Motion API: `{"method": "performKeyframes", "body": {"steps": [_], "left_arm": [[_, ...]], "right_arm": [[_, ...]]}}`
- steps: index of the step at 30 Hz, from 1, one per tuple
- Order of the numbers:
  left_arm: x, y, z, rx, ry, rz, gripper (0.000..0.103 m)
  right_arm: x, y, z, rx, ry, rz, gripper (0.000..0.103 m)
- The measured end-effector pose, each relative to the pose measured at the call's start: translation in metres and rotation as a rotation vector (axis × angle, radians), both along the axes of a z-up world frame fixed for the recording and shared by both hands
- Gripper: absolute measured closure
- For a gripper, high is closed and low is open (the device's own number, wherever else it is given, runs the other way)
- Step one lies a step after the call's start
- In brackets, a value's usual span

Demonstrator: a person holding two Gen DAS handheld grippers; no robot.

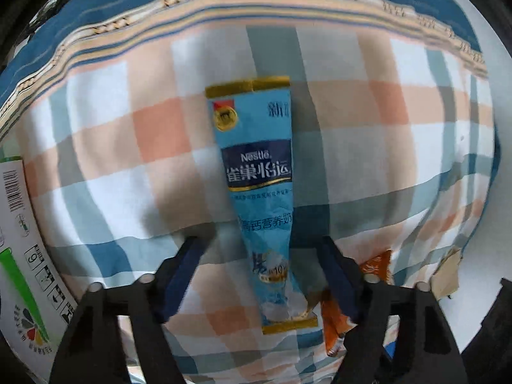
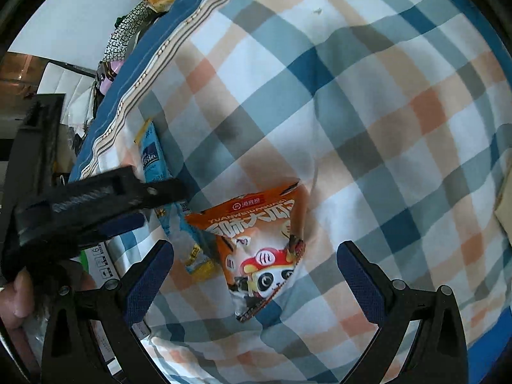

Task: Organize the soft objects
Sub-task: 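Grasp the blue milk tube with the left tool while the right tool grasps the orange snack bag, then carry the tube and orange bag into the box and release both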

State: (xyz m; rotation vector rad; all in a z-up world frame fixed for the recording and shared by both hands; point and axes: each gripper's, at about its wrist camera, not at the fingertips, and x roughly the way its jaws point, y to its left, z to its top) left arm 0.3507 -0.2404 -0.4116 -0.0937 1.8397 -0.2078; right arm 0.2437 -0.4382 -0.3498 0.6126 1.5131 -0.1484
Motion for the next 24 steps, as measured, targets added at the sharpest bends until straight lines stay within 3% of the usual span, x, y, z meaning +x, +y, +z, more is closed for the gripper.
{"method": "performKeyframes", "body": {"steps": [4,9,12,15,16,24], "left_arm": [[-0.005,-0.007,-0.001,0.023,-0.023,-0.018,0.036],[-0.007,-0.01,0.005,0.074,-0.057,-0.047,0.065],[-0.005,-0.01,0.007,0.083,-0.071,-0.059,0.075],[-0.008,-0.011,0.01,0.089,-0.085,-0.066,0.084],[-0.009,-0.011,0.01,0.089,-0.089,-0.067,0.085],[-0.019,-0.004,0.018,0.087,-0.105,-0.061,0.09]], "right_arm": [[0.006,0.005,-0.01,-0.001,0.015,0.012,0.008],[0.013,0.011,-0.021,-0.005,0.038,0.027,0.019],[0.014,0.014,-0.031,-0.003,0.059,0.025,0.033],[0.016,0.018,-0.033,-0.016,0.066,0.025,0.037],[0.017,0.019,-0.032,-0.021,0.064,0.028,0.044],[0.02,0.023,-0.026,-0.063,0.074,0.044,0.052]]}}
